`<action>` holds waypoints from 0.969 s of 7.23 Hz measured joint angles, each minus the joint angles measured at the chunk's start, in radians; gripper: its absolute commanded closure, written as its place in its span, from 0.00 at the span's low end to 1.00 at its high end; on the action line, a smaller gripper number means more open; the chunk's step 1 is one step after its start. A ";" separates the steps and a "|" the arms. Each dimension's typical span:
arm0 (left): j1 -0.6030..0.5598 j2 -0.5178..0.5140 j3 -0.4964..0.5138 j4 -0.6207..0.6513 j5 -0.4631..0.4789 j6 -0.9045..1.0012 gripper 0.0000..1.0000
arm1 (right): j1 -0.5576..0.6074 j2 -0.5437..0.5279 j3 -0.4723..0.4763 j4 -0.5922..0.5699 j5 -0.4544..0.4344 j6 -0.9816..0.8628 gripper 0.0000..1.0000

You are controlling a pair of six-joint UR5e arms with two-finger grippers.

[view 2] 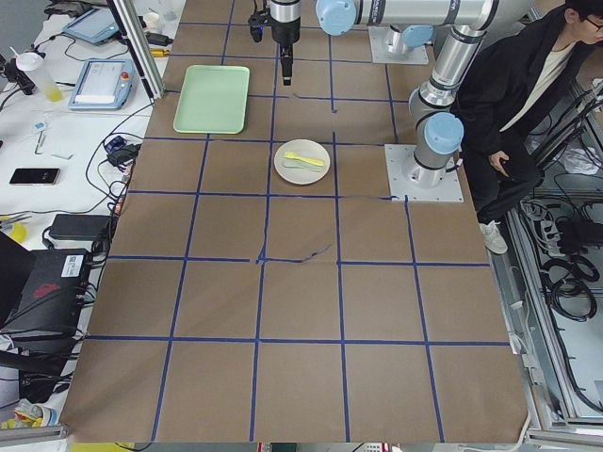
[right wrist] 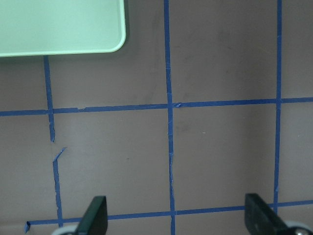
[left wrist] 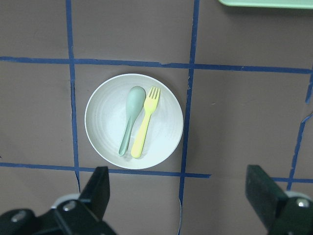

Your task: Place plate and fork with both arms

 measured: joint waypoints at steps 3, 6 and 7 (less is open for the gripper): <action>-0.001 -0.002 0.002 0.000 -0.008 0.015 0.00 | 0.035 0.000 0.000 -0.009 0.025 -0.010 0.00; -0.002 -0.003 0.002 0.000 -0.011 0.016 0.00 | 0.045 0.000 0.001 -0.028 0.056 -0.009 0.00; -0.003 -0.004 0.002 0.000 -0.010 0.016 0.00 | 0.046 0.000 0.002 -0.029 0.056 -0.009 0.00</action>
